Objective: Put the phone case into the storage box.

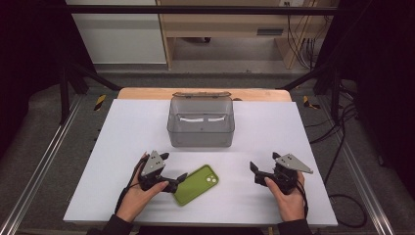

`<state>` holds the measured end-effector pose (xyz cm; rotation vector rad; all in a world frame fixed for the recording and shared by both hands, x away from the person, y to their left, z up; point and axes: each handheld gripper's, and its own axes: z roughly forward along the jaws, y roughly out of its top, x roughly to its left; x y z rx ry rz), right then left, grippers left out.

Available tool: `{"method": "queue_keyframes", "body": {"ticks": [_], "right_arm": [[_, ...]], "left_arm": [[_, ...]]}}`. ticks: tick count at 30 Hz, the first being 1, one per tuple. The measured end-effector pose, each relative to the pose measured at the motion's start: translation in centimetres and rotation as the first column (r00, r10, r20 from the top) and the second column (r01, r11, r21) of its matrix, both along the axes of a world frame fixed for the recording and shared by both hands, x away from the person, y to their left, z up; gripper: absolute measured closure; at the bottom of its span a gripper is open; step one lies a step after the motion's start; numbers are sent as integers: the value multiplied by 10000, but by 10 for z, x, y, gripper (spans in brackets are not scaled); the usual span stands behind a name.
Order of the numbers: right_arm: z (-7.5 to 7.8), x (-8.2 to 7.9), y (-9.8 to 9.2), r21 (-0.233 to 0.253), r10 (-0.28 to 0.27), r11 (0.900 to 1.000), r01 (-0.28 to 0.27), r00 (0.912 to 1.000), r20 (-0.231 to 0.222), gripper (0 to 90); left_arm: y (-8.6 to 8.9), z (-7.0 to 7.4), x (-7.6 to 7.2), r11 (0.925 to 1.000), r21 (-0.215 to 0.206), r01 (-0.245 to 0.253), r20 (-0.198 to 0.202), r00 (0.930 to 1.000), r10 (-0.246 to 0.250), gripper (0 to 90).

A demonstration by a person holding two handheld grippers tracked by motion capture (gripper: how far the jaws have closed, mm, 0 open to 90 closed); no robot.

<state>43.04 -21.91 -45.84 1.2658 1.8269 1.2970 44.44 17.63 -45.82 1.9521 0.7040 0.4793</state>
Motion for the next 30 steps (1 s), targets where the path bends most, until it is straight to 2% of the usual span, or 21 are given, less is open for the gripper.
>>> {"method": "queue_keyframes", "body": {"ticks": [1,3,5,7,10,13,17,21,27,30], "right_arm": [[0,0,0,57,58,10000,-59,10000,12,76],[0,-1,0,55,101,9999,-101,9999,107,66],[-1,-1,0,130,169,9998,-170,9998,76,62],[-2,-1,1,135,243,9996,-243,9997,35,62],[-3,-2,3,24,325,9995,-325,9995,16,61],[-3,-2,6,-93,391,9992,-391,9992,-28,61],[-4,-3,8,-286,412,9987,-412,9992,-16,60],[-4,-3,7,-239,418,9988,-418,9991,-5,58],[-6,-1,8,-232,479,9986,-483,9987,-168,60],[-7,-2,9,-260,542,9982,-547,9983,-197,60]], "left_arm": [[-3,-2,-1,10000,0,-45,-152,9999,45,30],[-7,-3,-4,9996,255,130,-358,9993,-121,34],[-9,-4,-7,9995,144,286,-342,9990,-281,31],[-9,-3,-8,9988,287,402,-291,9988,-394,30],[-8,-2,-6,9992,389,130,-482,9988,-111,32],[-6,-5,-5,9969,780,41,-770,9970,19,33],[-5,-9,-7,9917,1282,-2,-813,9966,107,33],[-6,-10,-8,9893,1452,102,-853,9963,23,39],[-5,-16,-7,9886,1495,173,-1065,9943,-13,123],[-3,-16,-7,9878,1556,80,-1012,9948,78,228]]}}
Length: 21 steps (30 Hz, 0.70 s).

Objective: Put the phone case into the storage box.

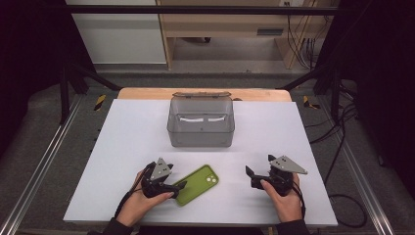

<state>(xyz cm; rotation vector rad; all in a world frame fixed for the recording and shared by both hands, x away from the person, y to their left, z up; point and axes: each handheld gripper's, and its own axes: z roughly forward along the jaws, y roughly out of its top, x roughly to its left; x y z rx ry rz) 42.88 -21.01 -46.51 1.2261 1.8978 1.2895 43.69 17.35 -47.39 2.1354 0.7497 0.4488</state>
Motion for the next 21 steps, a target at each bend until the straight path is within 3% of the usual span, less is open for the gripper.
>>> {"method": "queue_keyframes", "body": {"ticks": [2,11,15,21], "right_arm": [[0,0,0,-14,-2,10000,2,10000,0,61],[-3,1,3,-140,151,9998,-153,9998,-165,62],[-4,2,5,-133,193,9997,-196,9996,-228,70],[-3,2,6,-15,199,9998,-200,9995,-239,73]], "left_arm": [[1,1,-1,9999,-130,-64,-28,10000,64,245],[-3,0,-3,9994,98,317,-113,9994,-316,361],[0,-1,-2,9998,186,81,-39,10000,-81,443],[5,-2,1,9995,-110,-303,-117,9995,301,538]]}}
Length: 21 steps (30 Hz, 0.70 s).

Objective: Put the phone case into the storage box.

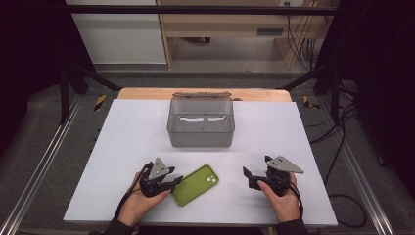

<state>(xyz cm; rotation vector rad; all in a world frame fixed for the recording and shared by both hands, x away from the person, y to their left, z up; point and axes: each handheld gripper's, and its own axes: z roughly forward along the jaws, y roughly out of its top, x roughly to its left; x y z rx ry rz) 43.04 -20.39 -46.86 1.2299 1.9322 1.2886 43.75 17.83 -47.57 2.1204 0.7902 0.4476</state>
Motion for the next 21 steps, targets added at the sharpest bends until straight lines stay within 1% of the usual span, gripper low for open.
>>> {"method": "queue_keyframes", "body": {"ticks": [1,3,4,5,9,11,15,17,21], "right_arm": [[0,0,0,8,-4,10000,4,10000,-1,73],[-1,1,0,4,-6,10000,6,10000,-22,76],[-1,1,0,-1,6,10000,-6,10000,-23,79],[-1,1,1,2,14,10000,-14,10000,-55,79],[-1,0,2,49,110,9999,-110,9999,12,74],[0,0,2,95,133,9999,-134,9999,50,67],[0,0,2,131,184,9997,-184,9998,47,65],[-1,0,2,129,174,9998,-174,9998,24,65],[-1,0,3,132,196,9997,-196,9998,-3,65]], "left_arm": [[0,0,0,10000,-46,35,-82,10000,-35,555],[0,-1,1,9994,-178,303,-360,9989,-309,570],[-1,-2,1,9984,-202,527,-518,9972,-536,574],[-2,-2,1,9983,-172,566,-586,9966,-575,587],[-3,-4,2,9989,-31,461,-743,9962,-462,629],[-4,-5,3,9992,16,393,-885,9953,-391,652],[-2,-5,5,9993,-216,314,-1180,9924,-337,706],[-1,-5,6,9990,-397,189,-1432,9894,-244,722],[-2,-5,8,9987,-490,101,-1773,9840,-187,743]]}}
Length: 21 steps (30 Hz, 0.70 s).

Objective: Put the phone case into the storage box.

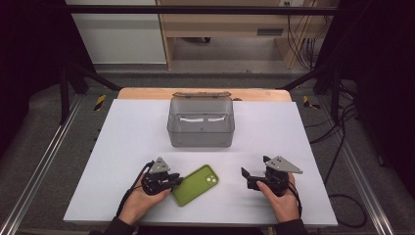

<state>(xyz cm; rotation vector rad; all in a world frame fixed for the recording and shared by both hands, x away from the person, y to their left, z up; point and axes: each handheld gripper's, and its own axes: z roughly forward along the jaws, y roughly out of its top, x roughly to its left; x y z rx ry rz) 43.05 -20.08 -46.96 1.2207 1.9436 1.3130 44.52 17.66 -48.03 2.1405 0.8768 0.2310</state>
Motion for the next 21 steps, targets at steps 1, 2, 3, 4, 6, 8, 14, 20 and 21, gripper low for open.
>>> {"method": "queue_keyframes", "body": {"ticks": [1,2,3,4,6,8,14,20,21], "right_arm": [[0,0,0,1,2,10000,-2,10000,6,65],[0,0,0,11,0,10000,0,10000,-4,65],[0,0,0,17,3,10000,-3,10000,-20,65],[-1,0,0,13,4,10000,-4,10000,-32,65],[-1,0,0,20,-3,10000,3,10000,-51,65],[-1,0,1,28,15,10000,-15,10000,-50,65],[0,-1,0,113,12,9999,-13,10000,40,57],[5,-3,2,334,128,9993,-138,9995,298,42],[6,-4,3,372,147,9992,-159,9994,318,42]], "left_arm": [[0,0,1,10000,-31,-11,-67,10000,11,746],[0,0,1,10000,-73,23,-138,9999,-24,753],[-1,0,1,9999,-94,53,-188,9998,-55,766],[-1,0,2,9998,-127,121,-238,9996,-124,785],[-2,1,2,9997,-78,251,-286,9993,-254,835],[-3,2,3,9996,8,299,-335,9990,-299,842],[-2,2,3,9993,-115,366,-300,9989,-369,879],[10,9,1,9912,-1320,-59,228,9997,90,882],[13,12,0,9856,-1677,-200,376,9989,267,882]]}}
